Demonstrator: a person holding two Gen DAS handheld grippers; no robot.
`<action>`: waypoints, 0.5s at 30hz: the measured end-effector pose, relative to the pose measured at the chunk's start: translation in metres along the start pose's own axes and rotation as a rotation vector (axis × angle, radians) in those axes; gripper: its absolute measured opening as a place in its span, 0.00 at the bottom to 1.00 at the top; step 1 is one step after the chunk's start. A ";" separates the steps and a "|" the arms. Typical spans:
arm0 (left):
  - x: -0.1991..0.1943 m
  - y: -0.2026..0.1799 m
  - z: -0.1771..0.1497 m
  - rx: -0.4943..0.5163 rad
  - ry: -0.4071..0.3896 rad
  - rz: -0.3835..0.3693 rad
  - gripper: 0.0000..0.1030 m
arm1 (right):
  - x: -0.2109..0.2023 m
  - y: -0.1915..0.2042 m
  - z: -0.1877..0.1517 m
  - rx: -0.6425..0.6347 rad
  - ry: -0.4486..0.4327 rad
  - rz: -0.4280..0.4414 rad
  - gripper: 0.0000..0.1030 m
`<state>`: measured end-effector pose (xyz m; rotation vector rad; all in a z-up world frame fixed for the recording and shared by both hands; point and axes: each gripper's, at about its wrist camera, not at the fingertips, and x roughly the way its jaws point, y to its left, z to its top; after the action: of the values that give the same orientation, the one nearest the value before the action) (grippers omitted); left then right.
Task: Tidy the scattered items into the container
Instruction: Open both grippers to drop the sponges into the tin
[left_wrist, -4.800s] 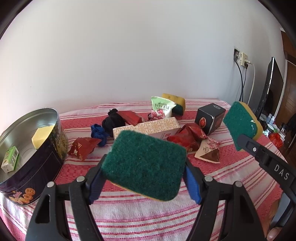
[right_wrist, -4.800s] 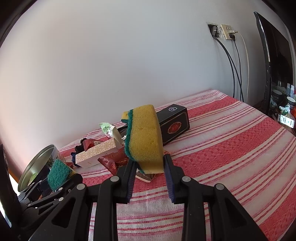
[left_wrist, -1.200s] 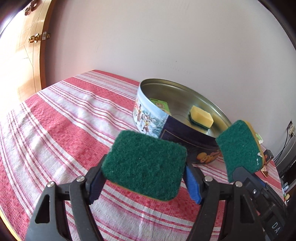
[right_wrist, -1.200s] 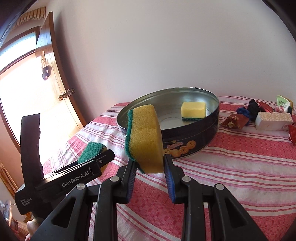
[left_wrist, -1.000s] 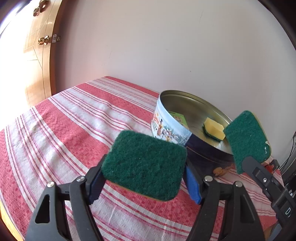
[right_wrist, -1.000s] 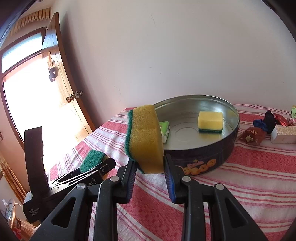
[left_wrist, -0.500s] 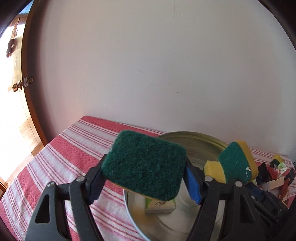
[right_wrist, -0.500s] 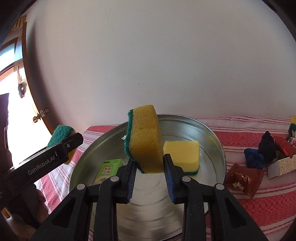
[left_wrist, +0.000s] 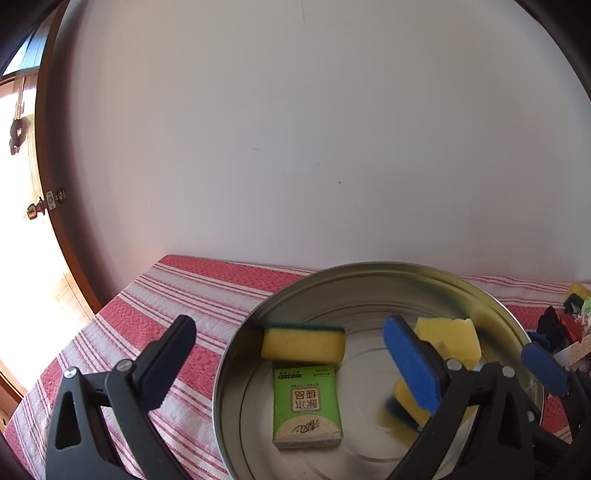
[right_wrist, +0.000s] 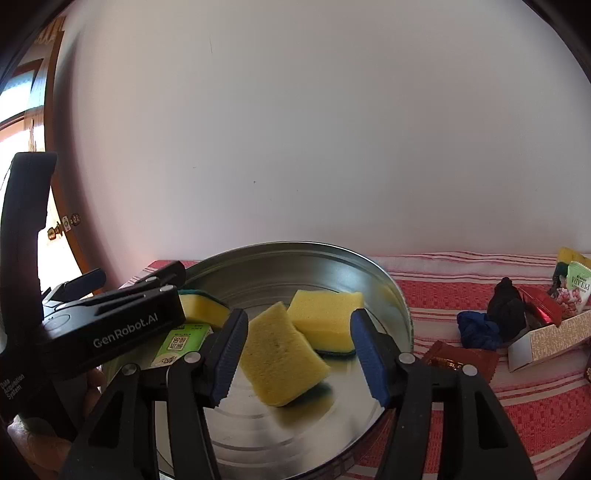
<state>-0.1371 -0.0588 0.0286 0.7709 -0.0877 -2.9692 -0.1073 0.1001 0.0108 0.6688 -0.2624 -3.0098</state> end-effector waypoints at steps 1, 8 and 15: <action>-0.002 -0.001 0.000 0.007 -0.006 0.007 1.00 | -0.002 0.000 0.000 0.002 -0.010 -0.010 0.59; -0.016 -0.002 -0.002 -0.021 -0.032 -0.021 1.00 | -0.007 0.005 0.001 -0.005 -0.048 -0.057 0.59; -0.014 -0.005 -0.003 -0.027 -0.010 -0.024 1.00 | -0.015 0.002 0.002 -0.022 -0.071 -0.082 0.60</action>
<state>-0.1238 -0.0533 0.0320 0.7593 -0.0393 -2.9904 -0.0946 0.0994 0.0187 0.5856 -0.2094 -3.1138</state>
